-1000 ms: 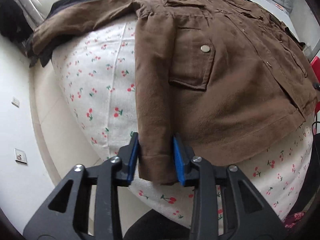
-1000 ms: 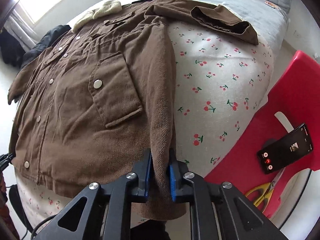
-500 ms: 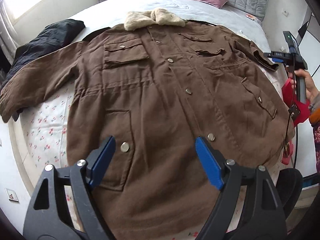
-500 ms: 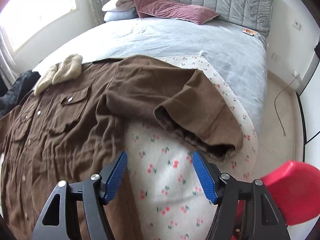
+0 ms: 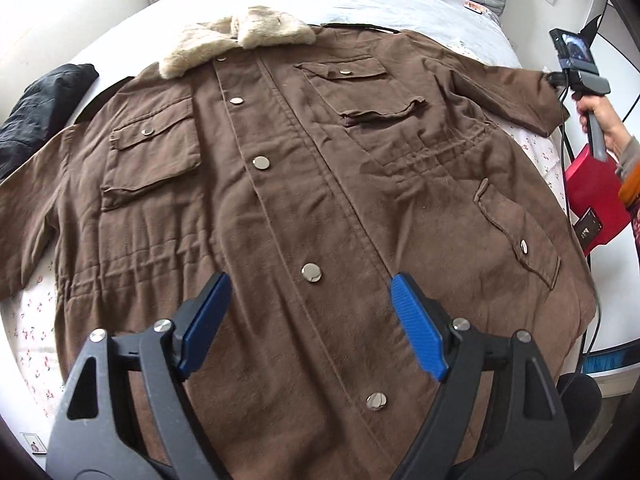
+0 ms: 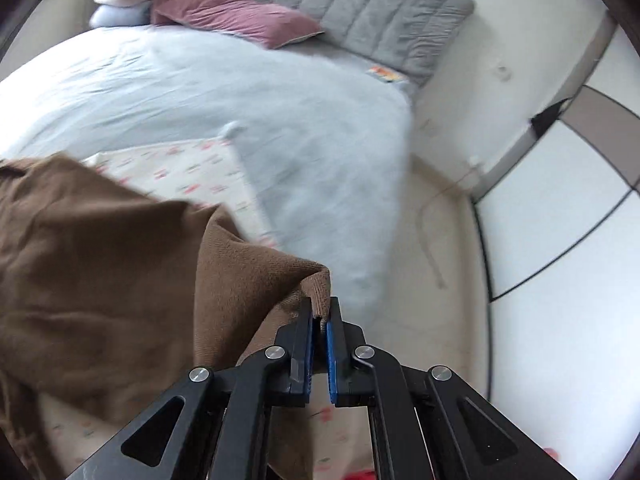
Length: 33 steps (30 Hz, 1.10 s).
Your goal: Fold large clothes
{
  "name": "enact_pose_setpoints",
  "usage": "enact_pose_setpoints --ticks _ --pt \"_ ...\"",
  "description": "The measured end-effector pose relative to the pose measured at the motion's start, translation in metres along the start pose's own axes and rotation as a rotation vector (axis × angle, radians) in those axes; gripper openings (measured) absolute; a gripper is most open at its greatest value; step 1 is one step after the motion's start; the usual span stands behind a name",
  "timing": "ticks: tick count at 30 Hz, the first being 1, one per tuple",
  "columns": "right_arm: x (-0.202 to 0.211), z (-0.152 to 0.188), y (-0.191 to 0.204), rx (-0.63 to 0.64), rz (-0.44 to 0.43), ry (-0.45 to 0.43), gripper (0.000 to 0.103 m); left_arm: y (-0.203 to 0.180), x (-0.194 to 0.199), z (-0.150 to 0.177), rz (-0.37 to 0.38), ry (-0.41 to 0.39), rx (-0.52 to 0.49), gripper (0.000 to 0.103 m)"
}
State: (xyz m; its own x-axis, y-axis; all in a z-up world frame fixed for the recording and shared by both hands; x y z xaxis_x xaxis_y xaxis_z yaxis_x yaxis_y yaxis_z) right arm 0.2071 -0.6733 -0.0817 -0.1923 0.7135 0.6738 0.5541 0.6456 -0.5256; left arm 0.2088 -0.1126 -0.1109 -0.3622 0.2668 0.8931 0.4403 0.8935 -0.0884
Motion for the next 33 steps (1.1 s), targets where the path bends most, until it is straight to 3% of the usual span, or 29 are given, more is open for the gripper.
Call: enact_pose_setpoints --ticks 2,4,5,6,8,9,12,15,18,21,25,26,27,30,33 --pt "0.0 -0.007 -0.028 -0.082 -0.009 -0.005 0.009 0.0 -0.003 0.0 -0.008 -0.001 0.004 0.082" --pt "0.01 -0.012 -0.034 -0.121 -0.081 -0.03 0.015 0.004 -0.005 0.0 -0.023 0.003 0.009 0.082" --pt "0.019 -0.016 -0.032 -0.108 -0.099 -0.073 0.023 0.006 -0.005 0.0 -0.029 0.004 0.013 0.082" --pt "0.022 -0.021 -0.031 -0.086 -0.082 -0.095 0.038 0.009 -0.005 0.0 -0.034 0.006 0.02 0.082" --pt "0.026 -0.024 -0.028 -0.047 -0.016 -0.102 0.054 0.014 -0.002 0.001 -0.036 0.009 0.034 0.082" --pt "0.031 -0.025 -0.023 -0.046 -0.015 -0.101 0.055 0.017 0.0 0.001 -0.035 0.007 0.038 0.082" --pt "0.048 -0.02 0.018 -0.051 -0.216 -0.117 0.057 0.031 0.003 -0.002 -0.054 -0.016 0.047 0.082" --pt "0.061 -0.017 0.09 0.004 -0.413 -0.118 0.063 0.054 0.001 -0.012 -0.091 -0.044 0.103 0.082" --pt "0.069 -0.013 0.155 0.06 -0.558 -0.095 0.063 0.081 -0.002 -0.017 -0.091 -0.037 0.195 0.082" --pt "0.06 -0.002 0.19 0.08 -0.622 -0.049 0.063 0.117 -0.001 -0.012 -0.082 -0.024 0.289 0.082" --pt "0.002 0.02 0.196 0.066 -0.56 0.073 0.066 0.18 0.007 0.003 -0.128 -0.026 0.403 0.082" --pt "-0.003 0.025 0.184 0.046 -0.533 0.079 0.079 0.199 0.011 0.008 -0.152 -0.033 0.433 0.082" --pt "-0.008 0.028 0.173 0.034 -0.467 0.102 0.083 0.217 0.014 0.013 -0.176 -0.041 0.463 0.082" --pt "0.002 0.031 0.148 0.078 -0.285 0.123 0.083 0.286 0.026 0.028 -0.247 -0.077 0.588 0.082" --pt "0.04 0.03 0.142 0.116 -0.312 0.041 0.083 0.357 0.037 0.044 -0.285 -0.127 0.748 0.082"
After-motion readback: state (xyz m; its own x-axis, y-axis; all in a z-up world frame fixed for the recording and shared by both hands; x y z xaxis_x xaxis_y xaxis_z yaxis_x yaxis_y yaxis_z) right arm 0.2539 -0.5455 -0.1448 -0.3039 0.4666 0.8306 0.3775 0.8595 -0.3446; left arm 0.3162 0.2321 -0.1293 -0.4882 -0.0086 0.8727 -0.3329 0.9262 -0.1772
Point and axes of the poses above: each gripper's, at about its wrist camera, not at the fingertips, and x roughly against the way its jaws point, y to its left, z to its underside, the point moved 7 cm from there along -x, roughly the way its jaws point, and after that the axes turned 8 degrees about x, right-handed, at the moved point
